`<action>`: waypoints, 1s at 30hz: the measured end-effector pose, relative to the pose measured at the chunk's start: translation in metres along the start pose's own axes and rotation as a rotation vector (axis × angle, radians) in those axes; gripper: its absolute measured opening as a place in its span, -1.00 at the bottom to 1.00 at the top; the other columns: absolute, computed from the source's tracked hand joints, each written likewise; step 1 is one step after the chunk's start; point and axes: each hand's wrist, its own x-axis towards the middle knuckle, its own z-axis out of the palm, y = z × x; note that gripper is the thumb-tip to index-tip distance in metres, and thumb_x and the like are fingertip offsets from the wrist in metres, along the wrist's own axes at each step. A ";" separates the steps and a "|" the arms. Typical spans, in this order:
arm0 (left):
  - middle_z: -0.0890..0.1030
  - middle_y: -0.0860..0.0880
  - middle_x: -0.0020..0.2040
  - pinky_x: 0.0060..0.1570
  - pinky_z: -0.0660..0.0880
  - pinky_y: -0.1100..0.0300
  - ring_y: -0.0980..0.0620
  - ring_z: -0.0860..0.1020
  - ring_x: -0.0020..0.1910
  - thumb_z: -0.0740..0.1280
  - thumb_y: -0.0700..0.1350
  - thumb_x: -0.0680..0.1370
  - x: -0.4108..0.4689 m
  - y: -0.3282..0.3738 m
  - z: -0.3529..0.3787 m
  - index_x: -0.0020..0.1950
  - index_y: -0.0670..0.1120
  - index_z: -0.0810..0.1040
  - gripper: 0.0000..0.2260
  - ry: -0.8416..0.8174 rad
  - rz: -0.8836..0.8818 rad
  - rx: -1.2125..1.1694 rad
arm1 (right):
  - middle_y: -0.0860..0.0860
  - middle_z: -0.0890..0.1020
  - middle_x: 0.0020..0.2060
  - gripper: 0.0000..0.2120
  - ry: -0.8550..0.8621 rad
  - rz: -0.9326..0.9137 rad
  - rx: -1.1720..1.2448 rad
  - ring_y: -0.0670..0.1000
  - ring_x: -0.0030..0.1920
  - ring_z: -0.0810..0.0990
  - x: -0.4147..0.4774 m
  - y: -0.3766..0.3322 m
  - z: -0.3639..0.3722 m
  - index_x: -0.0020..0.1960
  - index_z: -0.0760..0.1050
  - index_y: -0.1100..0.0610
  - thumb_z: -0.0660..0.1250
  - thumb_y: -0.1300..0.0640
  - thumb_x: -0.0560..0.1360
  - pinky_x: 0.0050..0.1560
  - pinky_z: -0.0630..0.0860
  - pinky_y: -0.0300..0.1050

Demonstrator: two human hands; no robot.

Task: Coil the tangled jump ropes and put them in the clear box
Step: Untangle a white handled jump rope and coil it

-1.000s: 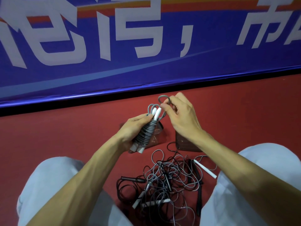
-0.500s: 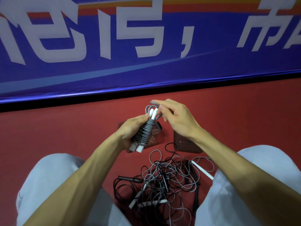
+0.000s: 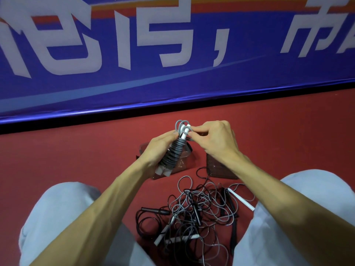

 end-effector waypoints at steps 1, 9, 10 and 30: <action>0.69 0.06 -0.12 -0.36 0.52 0.25 0.14 0.60 -0.35 0.25 0.04 0.61 -0.001 -0.001 0.001 -0.02 0.15 0.69 -0.80 0.000 0.008 0.003 | -0.01 0.72 -0.17 -0.82 0.015 -0.016 -0.022 0.06 -0.10 0.66 0.000 0.000 0.001 0.03 0.68 -0.05 0.41 -0.02 0.46 -0.11 0.57 0.01; 0.71 -0.08 -0.19 -0.24 0.60 0.12 0.01 0.66 -0.32 0.36 0.21 0.50 0.001 0.001 0.005 -0.02 -0.10 0.69 -0.62 0.090 -0.164 -0.227 | 0.00 0.62 -0.40 -0.77 0.099 -0.158 -0.036 0.09 -0.35 0.58 -0.004 -0.006 0.004 -0.04 0.70 -0.02 0.33 -0.09 0.44 -0.37 0.52 -0.02; 0.70 -0.08 -0.21 -0.23 0.60 0.10 0.01 0.66 -0.34 0.40 0.19 0.47 -0.001 0.002 0.005 -0.01 -0.12 0.70 -0.63 0.075 -0.171 -0.241 | 0.00 0.63 -0.40 -0.76 0.099 -0.158 -0.032 0.09 -0.34 0.59 -0.005 -0.008 0.004 -0.05 0.70 -0.02 0.32 -0.09 0.44 -0.36 0.52 -0.01; 0.67 0.16 -0.07 -0.06 0.49 0.21 0.17 0.61 -0.13 0.27 0.23 0.54 -0.002 -0.014 -0.006 0.18 0.27 0.55 -0.76 0.034 0.250 0.531 | 0.10 0.55 -0.23 -0.77 -0.100 0.138 0.299 0.00 -0.46 0.63 -0.002 -0.002 0.012 0.04 0.54 -0.02 0.43 0.22 0.44 -0.41 0.51 -0.27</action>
